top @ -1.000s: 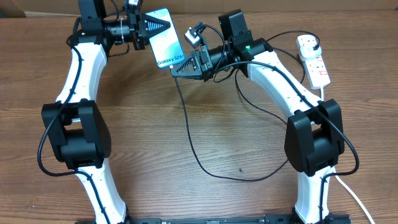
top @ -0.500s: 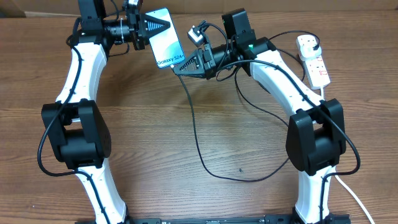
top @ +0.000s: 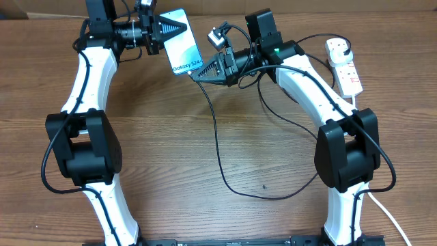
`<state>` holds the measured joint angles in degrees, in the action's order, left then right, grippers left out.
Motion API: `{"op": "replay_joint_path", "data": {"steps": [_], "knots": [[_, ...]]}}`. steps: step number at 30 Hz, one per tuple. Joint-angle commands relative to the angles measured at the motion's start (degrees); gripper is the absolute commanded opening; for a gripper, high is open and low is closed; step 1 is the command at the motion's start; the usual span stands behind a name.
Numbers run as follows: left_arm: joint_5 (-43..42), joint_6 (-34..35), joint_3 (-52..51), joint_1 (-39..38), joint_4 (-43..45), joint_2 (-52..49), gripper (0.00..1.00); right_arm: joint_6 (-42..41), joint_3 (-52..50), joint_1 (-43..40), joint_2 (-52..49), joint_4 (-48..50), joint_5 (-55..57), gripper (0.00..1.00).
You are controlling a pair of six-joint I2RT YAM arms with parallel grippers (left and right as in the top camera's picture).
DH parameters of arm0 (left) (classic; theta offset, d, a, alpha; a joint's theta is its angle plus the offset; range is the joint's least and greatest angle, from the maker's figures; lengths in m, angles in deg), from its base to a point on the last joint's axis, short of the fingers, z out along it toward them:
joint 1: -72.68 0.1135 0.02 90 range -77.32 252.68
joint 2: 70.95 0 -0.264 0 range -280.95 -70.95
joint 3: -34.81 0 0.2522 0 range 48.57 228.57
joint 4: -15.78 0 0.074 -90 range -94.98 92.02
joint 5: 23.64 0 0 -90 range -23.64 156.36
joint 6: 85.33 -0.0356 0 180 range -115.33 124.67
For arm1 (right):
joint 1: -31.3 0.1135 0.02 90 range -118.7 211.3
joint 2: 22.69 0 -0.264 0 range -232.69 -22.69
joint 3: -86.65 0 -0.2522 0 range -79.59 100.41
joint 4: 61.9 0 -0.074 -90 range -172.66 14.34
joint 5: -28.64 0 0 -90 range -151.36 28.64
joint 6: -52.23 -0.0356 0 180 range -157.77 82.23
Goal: Plug charger to phone and switch on socket
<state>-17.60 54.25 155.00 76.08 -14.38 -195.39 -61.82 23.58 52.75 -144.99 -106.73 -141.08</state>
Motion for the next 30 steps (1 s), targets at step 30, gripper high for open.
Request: {"op": "replay_joint_path", "data": {"steps": [30], "knots": [[1.6,2.3,0.8,0.1,0.5,-0.2,0.04,-4.9,0.3,-1.0,0.7,0.9,5.5,0.04]]}}
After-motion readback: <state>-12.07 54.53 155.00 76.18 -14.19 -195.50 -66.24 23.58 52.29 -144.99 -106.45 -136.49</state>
